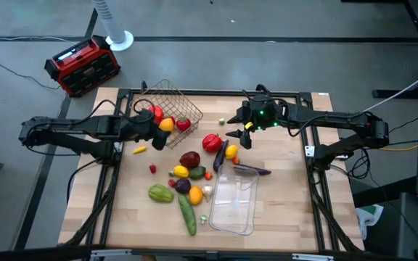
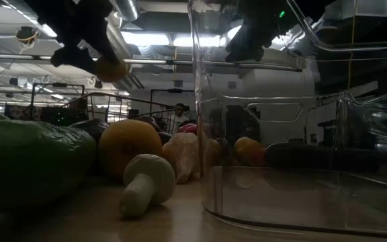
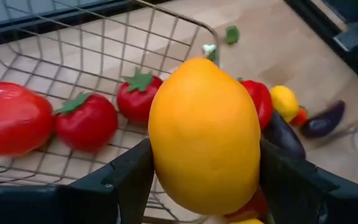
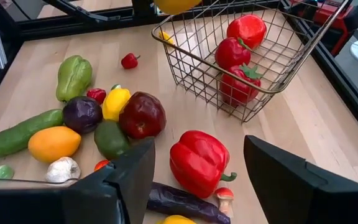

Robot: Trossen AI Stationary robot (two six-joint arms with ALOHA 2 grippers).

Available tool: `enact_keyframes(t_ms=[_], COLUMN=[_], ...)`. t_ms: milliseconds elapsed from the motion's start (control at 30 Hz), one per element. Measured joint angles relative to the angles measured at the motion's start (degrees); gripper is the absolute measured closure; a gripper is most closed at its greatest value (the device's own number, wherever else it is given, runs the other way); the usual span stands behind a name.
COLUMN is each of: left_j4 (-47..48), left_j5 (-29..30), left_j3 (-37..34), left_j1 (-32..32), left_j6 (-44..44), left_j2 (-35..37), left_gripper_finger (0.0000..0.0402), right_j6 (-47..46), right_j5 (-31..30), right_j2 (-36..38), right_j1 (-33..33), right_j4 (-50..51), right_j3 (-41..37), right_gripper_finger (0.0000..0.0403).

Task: Sort produce into baskets
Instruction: Put the yellow lemon into the wire basket

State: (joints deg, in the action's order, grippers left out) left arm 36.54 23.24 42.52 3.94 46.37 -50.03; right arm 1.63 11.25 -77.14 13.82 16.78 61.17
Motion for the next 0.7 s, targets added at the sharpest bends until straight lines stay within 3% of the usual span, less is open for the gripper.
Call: enact_keyframes(t_ms=[700], left_j4=[0.34], left_j5=[-0.02], left_j3=[0.00], left_j1=[4.75], left_j6=[-2.72], left_j2=[-0.29], left_gripper_finger=[0.0150], right_j6=[-0.05], right_j5=[0.00], right_j2=[0.00], right_j1=[0.00], right_j4=[0.07], right_j3=[0.00], right_gripper_finger=[0.0161])
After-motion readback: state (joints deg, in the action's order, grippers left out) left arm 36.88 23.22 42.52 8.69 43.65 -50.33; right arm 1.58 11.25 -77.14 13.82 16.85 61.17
